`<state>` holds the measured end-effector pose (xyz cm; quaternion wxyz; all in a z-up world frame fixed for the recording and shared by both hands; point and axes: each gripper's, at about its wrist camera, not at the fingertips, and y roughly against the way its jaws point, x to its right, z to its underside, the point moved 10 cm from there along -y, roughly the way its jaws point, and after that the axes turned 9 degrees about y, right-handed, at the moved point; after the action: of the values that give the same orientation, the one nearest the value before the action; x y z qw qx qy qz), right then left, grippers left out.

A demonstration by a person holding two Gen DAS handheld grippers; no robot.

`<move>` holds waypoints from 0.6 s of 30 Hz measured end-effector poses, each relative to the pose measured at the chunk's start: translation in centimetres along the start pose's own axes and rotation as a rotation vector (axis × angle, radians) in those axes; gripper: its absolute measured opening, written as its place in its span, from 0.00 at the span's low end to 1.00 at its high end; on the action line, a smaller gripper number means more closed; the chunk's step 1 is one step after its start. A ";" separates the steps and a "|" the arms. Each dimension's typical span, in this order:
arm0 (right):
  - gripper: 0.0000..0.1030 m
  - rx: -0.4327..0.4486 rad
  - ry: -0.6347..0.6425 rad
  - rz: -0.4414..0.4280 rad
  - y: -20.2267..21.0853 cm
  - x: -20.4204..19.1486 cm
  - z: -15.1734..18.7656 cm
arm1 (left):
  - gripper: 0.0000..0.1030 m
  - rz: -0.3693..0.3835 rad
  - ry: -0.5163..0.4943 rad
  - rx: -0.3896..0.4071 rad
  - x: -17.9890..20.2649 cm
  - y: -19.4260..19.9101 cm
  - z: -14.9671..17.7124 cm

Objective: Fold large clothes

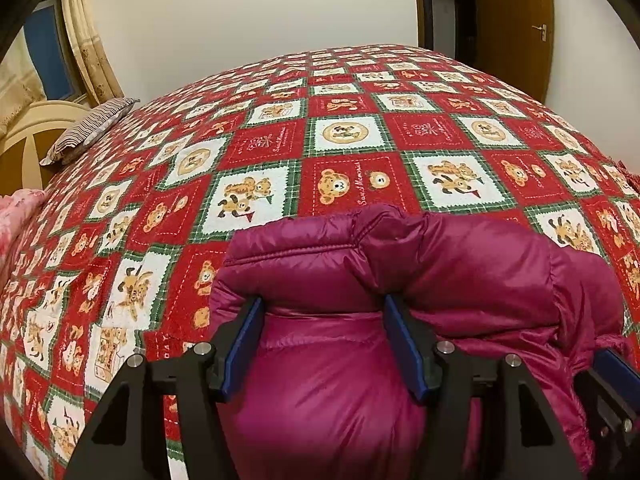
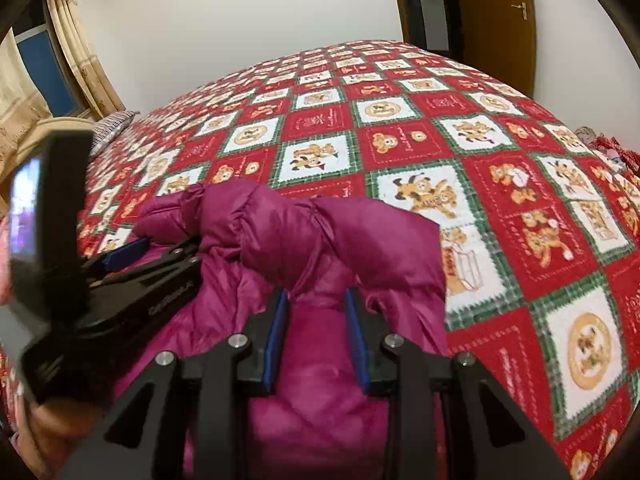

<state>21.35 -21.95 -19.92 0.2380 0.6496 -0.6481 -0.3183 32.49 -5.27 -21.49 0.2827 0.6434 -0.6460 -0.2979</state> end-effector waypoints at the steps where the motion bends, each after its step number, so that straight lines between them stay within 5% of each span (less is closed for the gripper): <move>1: 0.32 -0.001 0.012 0.000 0.0 0.0 0.2 | 0.61 0.001 0.001 -0.001 -0.1 0.0 0.0; 13: 0.32 0.035 0.025 0.001 -1.6 0.1 0.6 | 0.62 -0.021 -0.001 0.007 -0.1 0.9 0.0; 18: 0.32 -0.016 0.079 -0.026 -0.6 0.0 0.7 | 0.62 0.086 -0.044 -0.039 -2.0 5.0 0.9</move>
<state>21.22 -21.84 -20.85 0.2644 0.6680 -0.6273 -0.3006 28.54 -3.29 -18.24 0.2936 0.6027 -0.6732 -0.3121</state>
